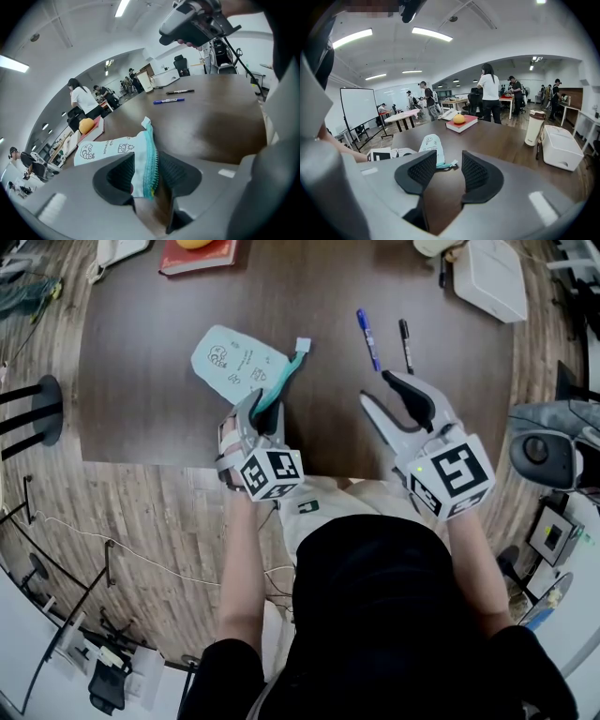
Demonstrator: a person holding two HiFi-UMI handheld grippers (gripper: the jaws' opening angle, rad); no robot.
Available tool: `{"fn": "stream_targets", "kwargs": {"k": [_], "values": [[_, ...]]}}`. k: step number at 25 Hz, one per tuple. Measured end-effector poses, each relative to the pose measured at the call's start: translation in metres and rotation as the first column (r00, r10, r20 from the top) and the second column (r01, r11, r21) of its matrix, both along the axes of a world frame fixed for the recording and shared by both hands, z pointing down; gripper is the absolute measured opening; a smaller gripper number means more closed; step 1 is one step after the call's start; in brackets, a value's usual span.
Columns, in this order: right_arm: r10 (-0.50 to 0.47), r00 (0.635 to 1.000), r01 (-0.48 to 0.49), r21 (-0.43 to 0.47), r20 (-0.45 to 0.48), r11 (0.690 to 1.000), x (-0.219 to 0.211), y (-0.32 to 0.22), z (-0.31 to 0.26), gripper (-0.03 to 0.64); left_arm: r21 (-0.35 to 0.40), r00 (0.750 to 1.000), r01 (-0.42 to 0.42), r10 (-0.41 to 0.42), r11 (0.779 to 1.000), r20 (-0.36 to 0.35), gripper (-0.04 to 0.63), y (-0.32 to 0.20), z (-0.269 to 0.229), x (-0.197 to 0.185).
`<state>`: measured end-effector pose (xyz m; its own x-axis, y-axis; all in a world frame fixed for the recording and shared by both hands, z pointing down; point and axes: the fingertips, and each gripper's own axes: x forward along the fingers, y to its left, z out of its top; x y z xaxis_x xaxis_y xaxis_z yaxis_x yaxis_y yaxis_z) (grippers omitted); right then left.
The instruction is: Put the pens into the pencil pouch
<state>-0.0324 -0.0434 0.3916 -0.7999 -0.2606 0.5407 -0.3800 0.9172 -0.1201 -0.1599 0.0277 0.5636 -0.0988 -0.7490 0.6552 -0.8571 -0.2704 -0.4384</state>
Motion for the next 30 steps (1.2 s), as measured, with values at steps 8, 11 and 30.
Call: {"fn": "stream_targets", "kwargs": {"k": [8,11,30], "values": [[0.030,1.000,-0.029,-0.037,0.009,0.999,0.0066,0.0013,0.0030,0.167,-0.007,0.996,-0.026,0.027,1.000,0.084,0.138,0.0008,0.0017,0.0008],[0.028,1.000,-0.028,-0.025,0.012,0.999,0.0075,0.0018,0.0053,0.167,-0.005,0.994,-0.037,0.037,0.999,0.105,0.115,0.0020,0.0023,0.0023],[0.026,0.999,-0.026,-0.031,0.021,0.999,0.0090,0.0008,0.0068,0.167,0.008,0.997,0.016,-0.017,1.000,0.073,0.028,0.0009,-0.0074,-0.0056]]}}
